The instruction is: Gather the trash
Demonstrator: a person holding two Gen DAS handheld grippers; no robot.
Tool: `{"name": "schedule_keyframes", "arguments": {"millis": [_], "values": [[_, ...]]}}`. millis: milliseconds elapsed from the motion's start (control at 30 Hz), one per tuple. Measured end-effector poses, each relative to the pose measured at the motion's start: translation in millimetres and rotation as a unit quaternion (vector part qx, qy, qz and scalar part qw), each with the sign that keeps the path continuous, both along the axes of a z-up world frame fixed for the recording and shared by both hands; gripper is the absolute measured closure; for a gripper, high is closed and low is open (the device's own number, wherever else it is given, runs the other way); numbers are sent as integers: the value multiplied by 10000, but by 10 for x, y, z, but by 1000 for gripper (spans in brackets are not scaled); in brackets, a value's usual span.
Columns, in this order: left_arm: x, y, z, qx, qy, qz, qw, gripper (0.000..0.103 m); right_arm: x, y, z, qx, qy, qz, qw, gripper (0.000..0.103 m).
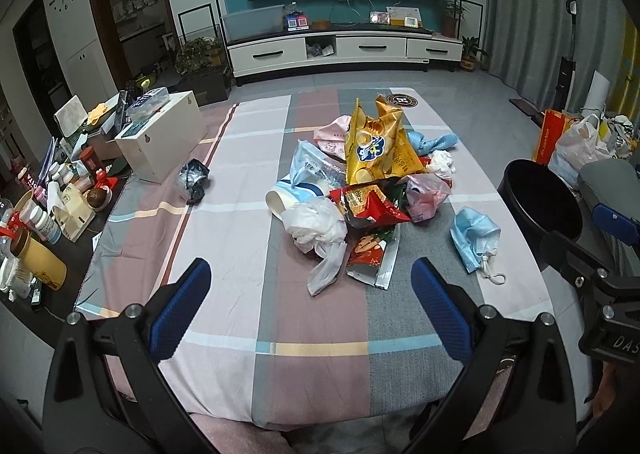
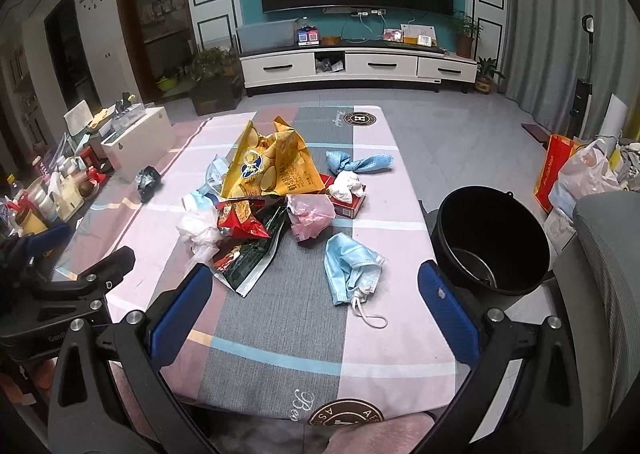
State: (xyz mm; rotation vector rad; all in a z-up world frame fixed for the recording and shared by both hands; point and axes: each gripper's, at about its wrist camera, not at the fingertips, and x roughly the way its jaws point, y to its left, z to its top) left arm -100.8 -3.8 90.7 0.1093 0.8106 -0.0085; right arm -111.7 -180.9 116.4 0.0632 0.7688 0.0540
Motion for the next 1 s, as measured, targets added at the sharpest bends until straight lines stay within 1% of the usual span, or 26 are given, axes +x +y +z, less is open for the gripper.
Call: {"name": "schedule_keyframes", "arguments": {"millis": [1000], "values": [[-23, -22, -47, -24, 63, -36, 10000, 3, 9, -4, 11, 6, 5, 22, 10000, 2]]}}
